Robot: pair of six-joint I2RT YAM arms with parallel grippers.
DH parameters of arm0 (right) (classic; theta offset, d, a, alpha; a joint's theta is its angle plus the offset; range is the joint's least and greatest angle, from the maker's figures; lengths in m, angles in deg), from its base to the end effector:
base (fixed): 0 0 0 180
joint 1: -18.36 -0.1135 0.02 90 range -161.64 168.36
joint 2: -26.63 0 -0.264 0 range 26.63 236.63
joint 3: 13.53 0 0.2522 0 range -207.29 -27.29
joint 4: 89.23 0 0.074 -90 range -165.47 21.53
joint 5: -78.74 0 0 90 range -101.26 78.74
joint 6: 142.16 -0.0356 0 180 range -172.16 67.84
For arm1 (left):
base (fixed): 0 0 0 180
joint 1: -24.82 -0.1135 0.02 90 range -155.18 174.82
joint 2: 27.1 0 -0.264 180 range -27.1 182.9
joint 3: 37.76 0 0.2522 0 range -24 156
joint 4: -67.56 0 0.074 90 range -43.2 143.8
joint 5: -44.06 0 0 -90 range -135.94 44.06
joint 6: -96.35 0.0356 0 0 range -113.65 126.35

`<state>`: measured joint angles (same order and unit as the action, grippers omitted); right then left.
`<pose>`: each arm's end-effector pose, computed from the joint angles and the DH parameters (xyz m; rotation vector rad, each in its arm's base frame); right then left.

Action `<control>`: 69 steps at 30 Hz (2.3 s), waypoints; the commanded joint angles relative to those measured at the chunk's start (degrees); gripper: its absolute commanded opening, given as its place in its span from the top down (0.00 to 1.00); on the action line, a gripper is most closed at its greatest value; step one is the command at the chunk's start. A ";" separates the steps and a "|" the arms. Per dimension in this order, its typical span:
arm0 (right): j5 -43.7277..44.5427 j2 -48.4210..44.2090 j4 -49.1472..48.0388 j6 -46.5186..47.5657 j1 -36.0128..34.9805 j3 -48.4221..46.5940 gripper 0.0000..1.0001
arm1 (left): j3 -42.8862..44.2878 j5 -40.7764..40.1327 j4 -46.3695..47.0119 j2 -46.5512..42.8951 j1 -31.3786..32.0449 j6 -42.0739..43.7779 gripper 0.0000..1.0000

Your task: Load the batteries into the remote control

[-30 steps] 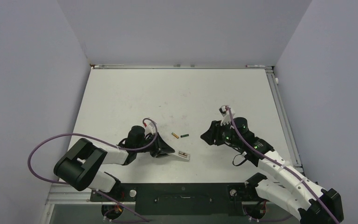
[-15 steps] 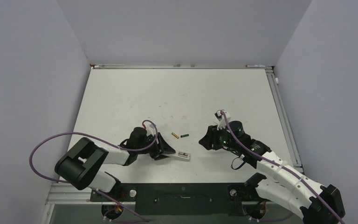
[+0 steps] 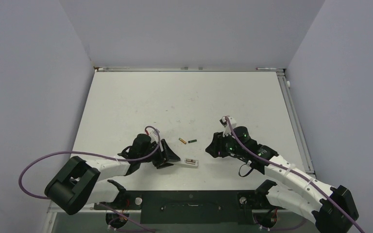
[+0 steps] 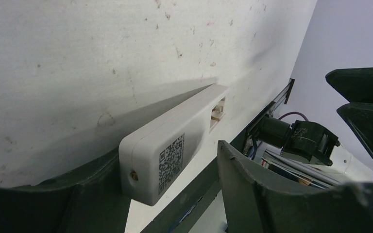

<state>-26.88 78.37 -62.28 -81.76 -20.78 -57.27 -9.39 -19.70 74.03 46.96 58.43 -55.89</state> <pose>0.1452 0.1305 0.2237 -0.3583 2.2989 0.9455 0.1626 -0.1270 0.1199 -0.3585 2.5504 -1.3016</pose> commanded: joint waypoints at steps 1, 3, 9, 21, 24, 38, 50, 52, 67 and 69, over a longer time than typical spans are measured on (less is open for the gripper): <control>1.61 1.09 -2.69 0.08 -1.06 -0.69 0.58 | -0.35 -2.58 -6.70 -5.01 0.32 2.30 0.44; 1.80 1.52 -2.66 0.21 -1.32 -0.90 0.58 | -0.44 -3.11 -8.82 -7.19 0.41 2.65 0.44; 3.39 3.52 -1.64 1.48 -2.53 -2.29 0.58 | 0.14 -5.06 -16.44 -14.37 0.67 4.38 0.43; 5.40 8.65 -0.37 4.21 -4.76 -6.47 0.58 | 1.02 -6.06 -29.41 -26.74 0.94 5.70 0.43; 6.09 9.82 -0.02 4.88 -5.16 -7.75 0.58 | 1.72 -6.37 -32.13 -29.34 0.89 5.81 0.43; 7.52 18.39 2.18 9.76 -6.69 -15.85 0.58 | 10.60 -7.40 -42.90 -33.31 0.69 11.12 0.42; 9.00 31.89 5.72 14.49 -9.41 -26.92 0.58 | 19.36 -10.07 -52.89 -36.43 0.25 17.59 0.39; 9.48 34.44 6.26 14.82 -9.66 -28.72 0.58 | 20.89 -9.98 -54.00 -36.97 0.19 18.03 0.39; 13.51 49.72 9.70 15.79 -11.11 -41.00 0.62 | 28.99 -9.99 -61.42 -39.20 -0.21 24.21 0.36; 13.99 51.08 9.66 15.32 -11.42 -42.22 0.62 | 28.81 -9.89 -61.42 -39.46 -0.21 24.47 0.36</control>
<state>-15.31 127.79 -53.19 -66.53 -31.27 -95.76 17.27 -29.47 14.05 8.21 58.47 -33.51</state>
